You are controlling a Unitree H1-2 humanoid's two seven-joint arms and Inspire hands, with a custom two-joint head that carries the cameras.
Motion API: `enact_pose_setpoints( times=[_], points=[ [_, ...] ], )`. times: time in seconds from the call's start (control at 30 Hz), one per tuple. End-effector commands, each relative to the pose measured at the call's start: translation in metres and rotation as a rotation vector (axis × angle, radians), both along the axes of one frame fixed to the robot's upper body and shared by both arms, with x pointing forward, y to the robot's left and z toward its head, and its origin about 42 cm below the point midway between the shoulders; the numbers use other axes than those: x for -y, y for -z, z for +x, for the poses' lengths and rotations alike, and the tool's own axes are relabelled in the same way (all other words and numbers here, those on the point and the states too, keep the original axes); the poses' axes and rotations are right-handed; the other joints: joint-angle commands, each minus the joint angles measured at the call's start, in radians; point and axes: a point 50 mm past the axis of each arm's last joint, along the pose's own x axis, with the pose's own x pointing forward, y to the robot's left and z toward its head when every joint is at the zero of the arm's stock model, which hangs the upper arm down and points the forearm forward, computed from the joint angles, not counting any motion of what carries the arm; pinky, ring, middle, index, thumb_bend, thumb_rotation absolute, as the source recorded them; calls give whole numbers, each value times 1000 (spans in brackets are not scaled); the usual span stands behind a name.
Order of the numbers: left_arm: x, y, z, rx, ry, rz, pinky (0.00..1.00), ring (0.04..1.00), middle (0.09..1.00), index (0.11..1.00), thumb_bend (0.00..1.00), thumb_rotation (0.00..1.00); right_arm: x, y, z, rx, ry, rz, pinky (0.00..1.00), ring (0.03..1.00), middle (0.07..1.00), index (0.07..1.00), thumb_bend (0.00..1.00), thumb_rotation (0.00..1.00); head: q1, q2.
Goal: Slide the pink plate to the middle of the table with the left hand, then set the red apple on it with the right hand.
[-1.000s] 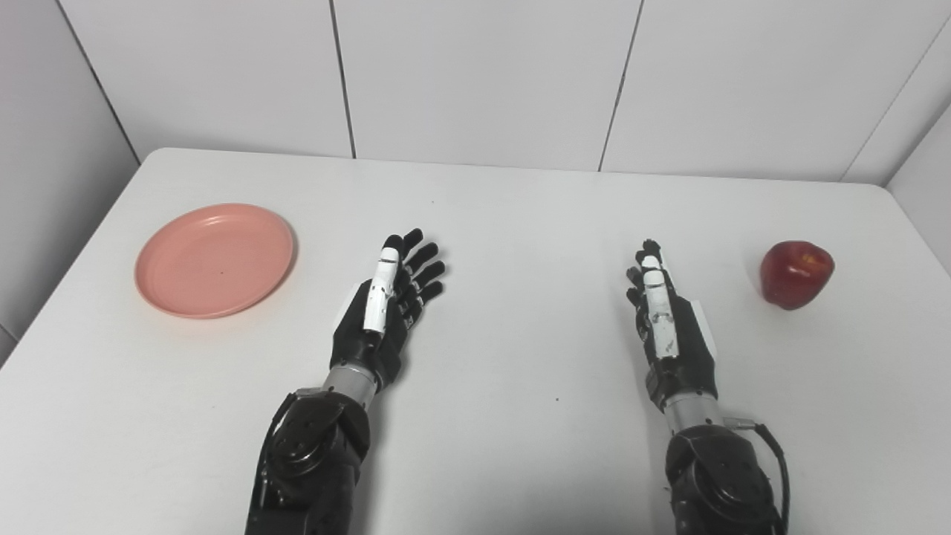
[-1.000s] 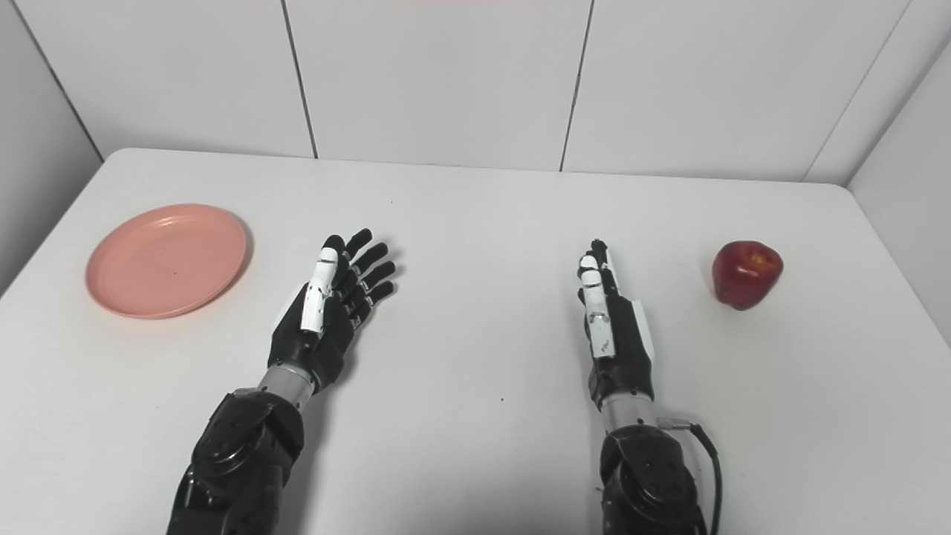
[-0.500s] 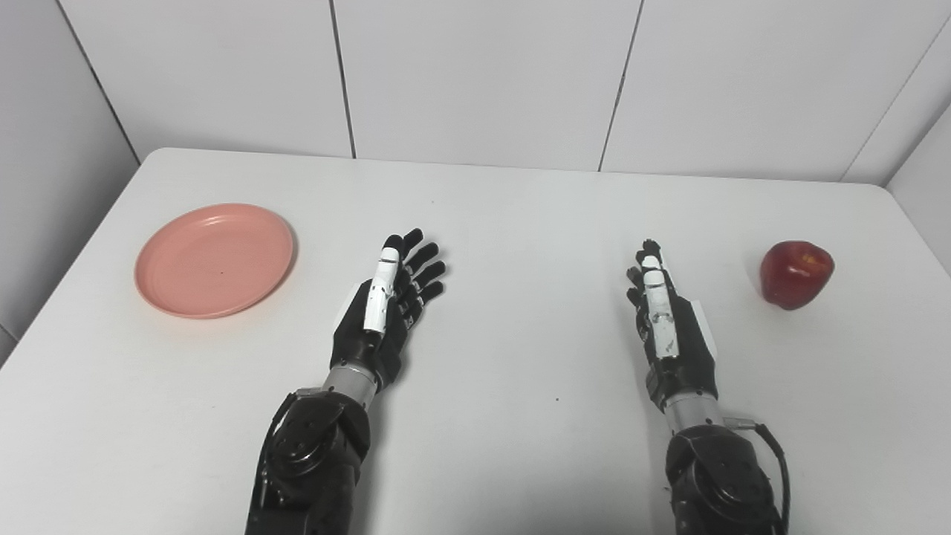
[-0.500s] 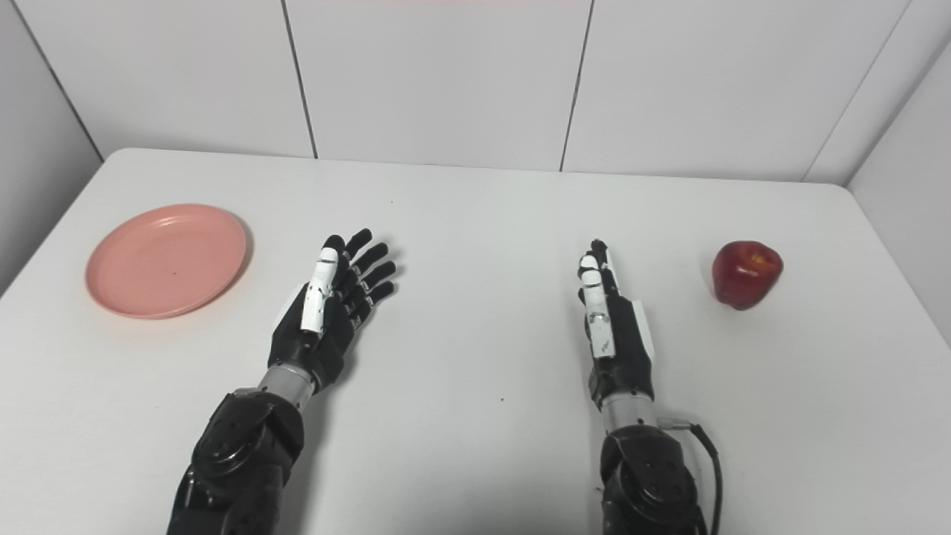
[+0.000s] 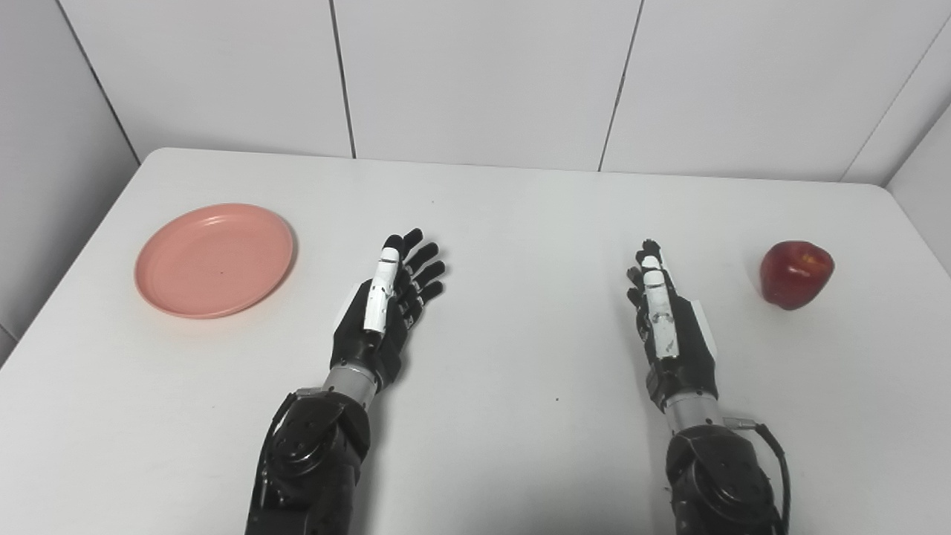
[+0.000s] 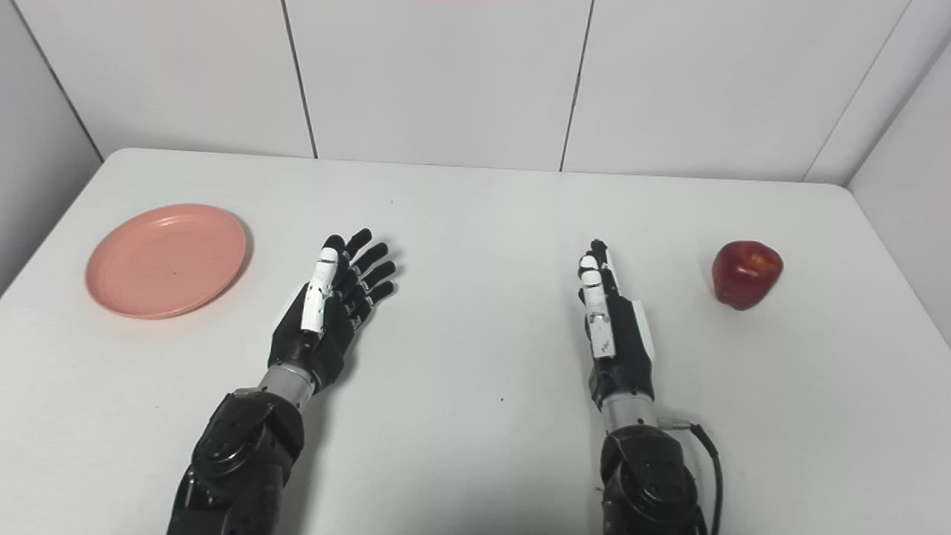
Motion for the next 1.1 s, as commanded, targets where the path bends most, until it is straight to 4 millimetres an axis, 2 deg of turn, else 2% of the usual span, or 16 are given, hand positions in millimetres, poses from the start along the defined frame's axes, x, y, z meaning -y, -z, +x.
enact_pose_setpoints(
  times=[0.0,0.73,0.83,1.07],
  points=[
    [5,-14,4,57,18,-20,919,909,928,926,418,1000,-3,-17,5,65,-9,11,1000,981,995,993,251,1000,0,2],
    [6,-14,4,57,19,-20,920,909,928,925,419,1000,-1,-16,5,68,-9,0,1000,981,995,993,261,1000,14,-3],
    [8,-13,4,59,22,-18,922,912,930,926,421,1000,1,-15,4,69,-13,-1,1000,980,996,996,262,1000,33,-9],
    [21,-6,1,57,30,-3,922,917,931,925,412,1000,14,-11,0,79,-26,2,1000,991,1000,1000,253,1000,179,-70]
  ],
)
